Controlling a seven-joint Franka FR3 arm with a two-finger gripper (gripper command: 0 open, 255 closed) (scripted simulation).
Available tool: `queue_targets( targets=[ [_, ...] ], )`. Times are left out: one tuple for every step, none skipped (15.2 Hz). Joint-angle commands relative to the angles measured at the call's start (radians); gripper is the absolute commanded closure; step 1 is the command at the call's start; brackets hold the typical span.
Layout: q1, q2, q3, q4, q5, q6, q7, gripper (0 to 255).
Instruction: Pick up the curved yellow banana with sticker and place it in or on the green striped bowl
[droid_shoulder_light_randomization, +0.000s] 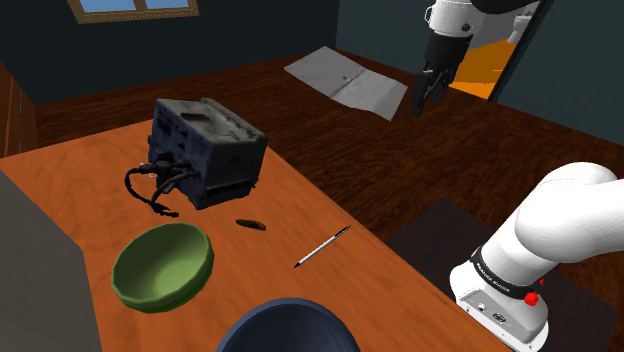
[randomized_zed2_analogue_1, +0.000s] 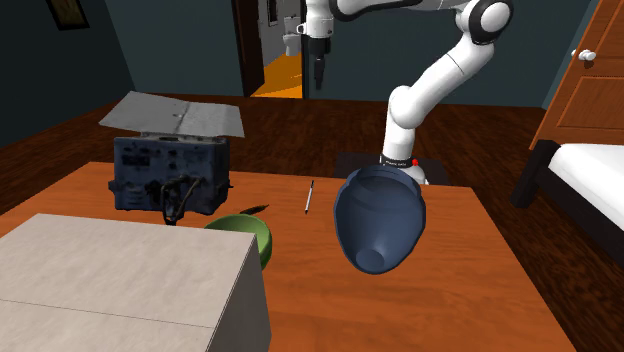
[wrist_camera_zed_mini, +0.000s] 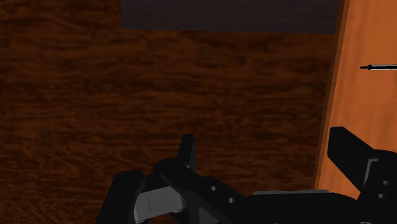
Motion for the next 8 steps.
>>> queue_targets(
  targets=[
    [0.000, 0.000, 0.000, 0.000, 0.000, 0.000, 0.000, 0],
    [0.011, 0.016, 0.013, -0.007, 0.010, 0.026, 0.007, 0],
    [0.022, 0.033, 0.027, -0.014, 0.020, 0.051, 0.013, 0],
    [0.033, 0.052, 0.040, -0.019, 0.029, 0.077, 0.020, 0],
    [0.043, 0.071, 0.054, -0.023, 0.038, 0.103, 0.026, 0],
    [0.054, 0.091, 0.067, -0.026, 0.047, 0.129, 0.032, 0],
    [0.064, 0.112, 0.081, -0.028, 0.055, 0.154, 0.039, 0],
    [0.074, 0.134, 0.095, -0.030, 0.063, 0.180, 0.045, 0]
  ],
)
